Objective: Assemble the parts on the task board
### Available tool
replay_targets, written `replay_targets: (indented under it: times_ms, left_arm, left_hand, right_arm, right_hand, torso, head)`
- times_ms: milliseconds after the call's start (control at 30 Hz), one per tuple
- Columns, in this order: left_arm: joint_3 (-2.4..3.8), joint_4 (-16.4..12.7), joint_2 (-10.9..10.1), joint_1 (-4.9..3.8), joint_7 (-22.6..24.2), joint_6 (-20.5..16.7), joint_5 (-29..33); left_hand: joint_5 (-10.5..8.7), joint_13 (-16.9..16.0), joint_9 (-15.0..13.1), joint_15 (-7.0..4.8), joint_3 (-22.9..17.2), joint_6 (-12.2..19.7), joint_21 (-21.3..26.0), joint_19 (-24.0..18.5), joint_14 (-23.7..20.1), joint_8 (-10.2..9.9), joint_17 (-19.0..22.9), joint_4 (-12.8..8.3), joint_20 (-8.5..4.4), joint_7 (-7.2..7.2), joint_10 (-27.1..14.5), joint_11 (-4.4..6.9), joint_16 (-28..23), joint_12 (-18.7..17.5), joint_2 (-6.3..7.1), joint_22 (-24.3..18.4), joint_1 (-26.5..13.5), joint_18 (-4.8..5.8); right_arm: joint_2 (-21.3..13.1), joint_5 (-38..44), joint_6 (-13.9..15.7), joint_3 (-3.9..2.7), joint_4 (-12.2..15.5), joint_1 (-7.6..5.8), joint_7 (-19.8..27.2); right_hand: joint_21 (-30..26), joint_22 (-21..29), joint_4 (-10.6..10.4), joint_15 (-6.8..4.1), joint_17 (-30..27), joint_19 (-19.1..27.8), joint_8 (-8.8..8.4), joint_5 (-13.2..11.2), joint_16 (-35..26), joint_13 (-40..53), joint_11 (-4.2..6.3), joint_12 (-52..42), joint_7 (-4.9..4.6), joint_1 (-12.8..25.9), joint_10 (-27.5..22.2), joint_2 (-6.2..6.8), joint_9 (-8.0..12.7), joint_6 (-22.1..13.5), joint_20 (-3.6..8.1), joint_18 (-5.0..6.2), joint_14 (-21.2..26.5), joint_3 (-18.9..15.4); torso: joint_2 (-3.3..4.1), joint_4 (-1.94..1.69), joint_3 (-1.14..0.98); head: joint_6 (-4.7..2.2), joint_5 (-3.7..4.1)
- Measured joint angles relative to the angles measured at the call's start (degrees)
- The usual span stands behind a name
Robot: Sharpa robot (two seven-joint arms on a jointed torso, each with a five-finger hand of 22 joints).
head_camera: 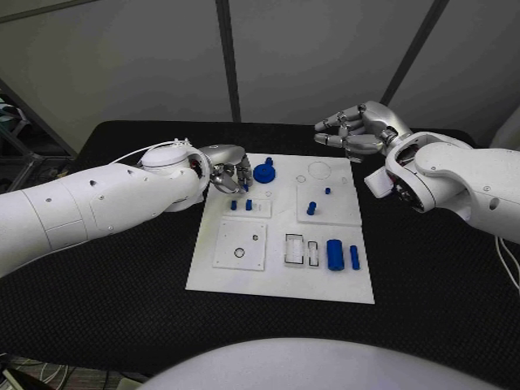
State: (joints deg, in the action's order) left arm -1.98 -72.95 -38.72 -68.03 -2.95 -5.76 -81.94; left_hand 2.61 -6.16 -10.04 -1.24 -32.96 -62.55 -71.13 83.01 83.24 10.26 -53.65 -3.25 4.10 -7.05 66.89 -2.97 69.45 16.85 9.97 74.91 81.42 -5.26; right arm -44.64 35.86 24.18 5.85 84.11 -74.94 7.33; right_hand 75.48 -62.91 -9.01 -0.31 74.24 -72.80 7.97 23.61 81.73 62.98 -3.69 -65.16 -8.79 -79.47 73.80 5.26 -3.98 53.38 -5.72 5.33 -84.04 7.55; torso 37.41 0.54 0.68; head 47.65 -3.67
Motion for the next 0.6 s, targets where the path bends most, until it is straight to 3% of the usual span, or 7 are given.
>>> replay_targets:
  times_ms: [267, 400, 600]
  left_arm:
    - [0.01, 0.1, 0.1, -0.03, -0.1, 0.2, 0.0]
    - [0.02, 0.3, 0.3, -0.03, -0.1, 0.3, 0.0]
    - [0.00, 0.4, 0.4, -0.01, -0.1, 0.4, 0.1]
  left_hand:
    - [0.00, 0.0, 0.0, 0.00, 0.0, 0.0, 0.0, 0.0, 0.0, 0.0, 0.1, 0.0, 0.00, 0.00, 0.2, -0.15, 0.0, 0.0, 0.00, 0.0, 0.0, 0.00]
    - [0.01, 0.0, 0.4, 0.00, 0.1, 0.0, 0.0, 0.0, 0.0, -0.9, 0.2, -0.1, 0.00, -0.02, 0.2, -0.20, 0.0, -0.5, 0.28, 0.0, -0.3, -0.01]
    - [0.02, 0.4, 1.4, 0.00, 0.3, 2.5, -0.4, 0.2, 0.0, -2.9, 0.4, -0.3, 0.21, -0.42, -0.3, -0.46, 0.2, -1.7, 0.74, 0.0, -1.2, 0.00]
  right_arm:
    - [0.0, 0.0, 0.0, 0.00, 0.0, 0.00, 0.0]
    - [0.0, 0.0, 0.0, 0.00, 0.0, 0.00, 0.0]
    - [0.0, 0.0, 0.0, 0.00, 0.0, 0.00, 0.0]
  right_hand:
    - [0.0, 0.0, 0.0, 0.00, 0.0, 0.0, 0.00, 0.0, 0.0, 0.0, 0.00, 0.0, 0.00, 0.0, 0.0, 0.00, 0.0, 0.0, 0.00, 0.00, 0.0, 0.0]
    - [0.0, 0.0, 0.0, 0.00, 0.0, 0.0, 0.00, 0.0, 0.0, 0.0, 0.00, 0.0, 0.00, 0.0, 0.0, 0.00, 0.0, 0.0, 0.00, 0.00, 0.0, 0.0]
    - [0.0, 0.0, 0.0, 0.00, 0.0, 0.0, 0.00, 0.0, 0.0, 0.0, 0.00, 0.0, 0.00, 0.0, 0.0, 0.00, 0.0, 0.0, 0.00, 0.00, 0.0, 0.0]
  torso:
    - [0.00, 0.00, 0.01]
    - [0.00, 0.00, 0.01]
    - [0.00, -0.01, 0.01]
  head:
    - [0.03, 0.01]
    - [0.07, 0.01]
    - [0.10, 0.06]
